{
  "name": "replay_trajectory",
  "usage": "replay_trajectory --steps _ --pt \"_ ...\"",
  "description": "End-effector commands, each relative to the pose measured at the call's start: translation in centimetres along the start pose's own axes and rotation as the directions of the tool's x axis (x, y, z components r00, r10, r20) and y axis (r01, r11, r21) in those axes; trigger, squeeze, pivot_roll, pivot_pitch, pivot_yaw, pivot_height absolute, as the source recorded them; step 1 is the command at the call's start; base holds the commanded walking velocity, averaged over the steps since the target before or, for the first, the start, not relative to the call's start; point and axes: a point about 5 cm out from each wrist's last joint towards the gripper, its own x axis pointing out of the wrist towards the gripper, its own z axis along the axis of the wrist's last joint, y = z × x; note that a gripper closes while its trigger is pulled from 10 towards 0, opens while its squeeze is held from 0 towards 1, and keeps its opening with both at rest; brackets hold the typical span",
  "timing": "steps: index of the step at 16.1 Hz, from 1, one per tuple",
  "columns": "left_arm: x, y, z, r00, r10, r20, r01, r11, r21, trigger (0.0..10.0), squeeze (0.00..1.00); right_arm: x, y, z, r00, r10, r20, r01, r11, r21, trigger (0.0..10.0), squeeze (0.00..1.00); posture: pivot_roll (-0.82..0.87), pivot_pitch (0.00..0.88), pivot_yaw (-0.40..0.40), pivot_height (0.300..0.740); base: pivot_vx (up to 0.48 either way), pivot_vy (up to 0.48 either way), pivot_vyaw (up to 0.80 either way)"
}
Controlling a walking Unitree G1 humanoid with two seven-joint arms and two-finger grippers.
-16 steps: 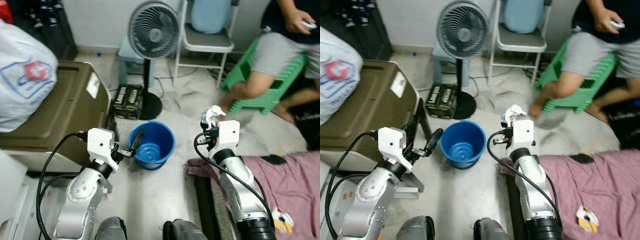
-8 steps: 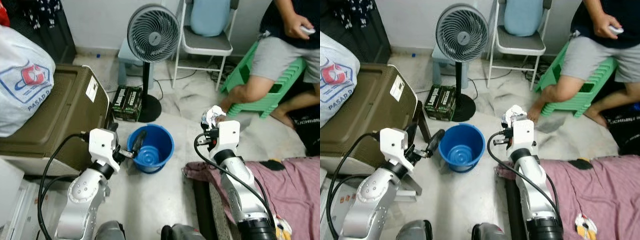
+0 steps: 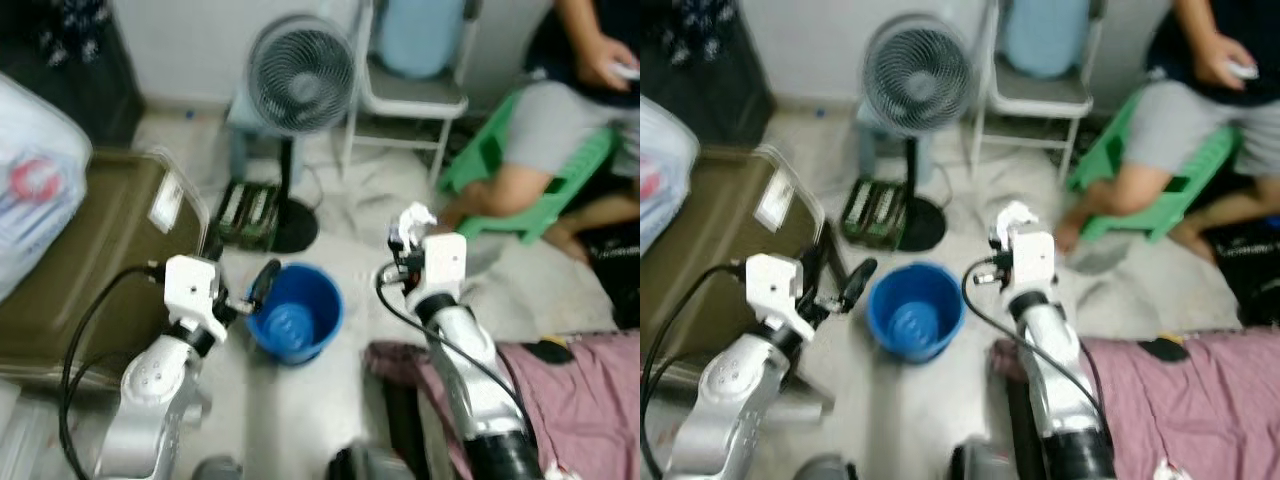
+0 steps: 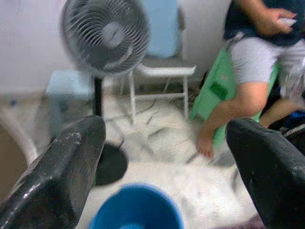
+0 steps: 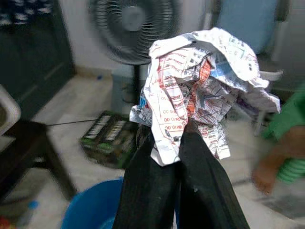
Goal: Clean up the room
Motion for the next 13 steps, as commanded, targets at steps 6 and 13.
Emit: replay_trajectory --steps 6,13 --pt "0.13 -0.88 -0.07 0.999 -0.033 0.002 0.033 0.999 -0.008 10.0 0.0 -0.2 -1.05 -0.22 0.999 -0.04 -0.012 0.04 0.999 -0.017 10.0 0.0 0.0 0.125 -0.075 0.74 0.312 0.0 0.0" --pt "0.23 -0.66 -0.17 1.0 -0.015 -0.002 0.015 1.0 0.001 10.0 0.0 0.27 -0.71 -0.08 1.0 -0.015 -0.002 0.015 1.0 -0.014 10.0 0.0 0.01 0.114 -0.079 0.74 0.288 0.0 0.0"
